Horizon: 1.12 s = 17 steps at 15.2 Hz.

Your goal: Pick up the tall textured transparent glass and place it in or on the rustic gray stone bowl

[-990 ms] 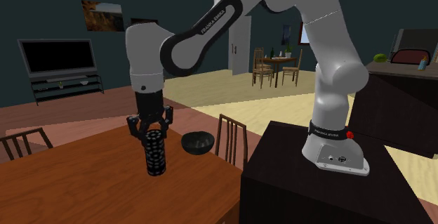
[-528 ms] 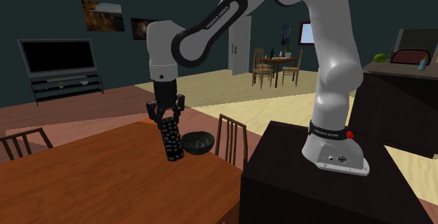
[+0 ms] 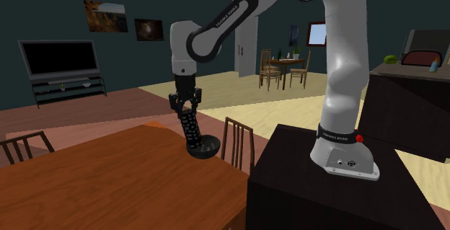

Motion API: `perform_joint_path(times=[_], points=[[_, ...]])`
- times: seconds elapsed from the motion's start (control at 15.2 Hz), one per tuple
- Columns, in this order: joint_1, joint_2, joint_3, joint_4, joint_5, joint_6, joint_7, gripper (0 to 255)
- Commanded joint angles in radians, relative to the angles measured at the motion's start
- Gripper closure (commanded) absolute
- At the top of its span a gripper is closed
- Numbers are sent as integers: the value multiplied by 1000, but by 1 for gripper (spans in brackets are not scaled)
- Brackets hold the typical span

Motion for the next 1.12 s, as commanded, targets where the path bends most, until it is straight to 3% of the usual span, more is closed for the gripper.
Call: perform_joint_path(times=[0.0, 0.66, 1.06], points=[[-33, -18, -15, -8, 14, -7, -58, 255], [-180, -45, -107, 8, 49, -43, -320, 255], [-176, 6, -112, -16, 26, 29, -304, 255]])
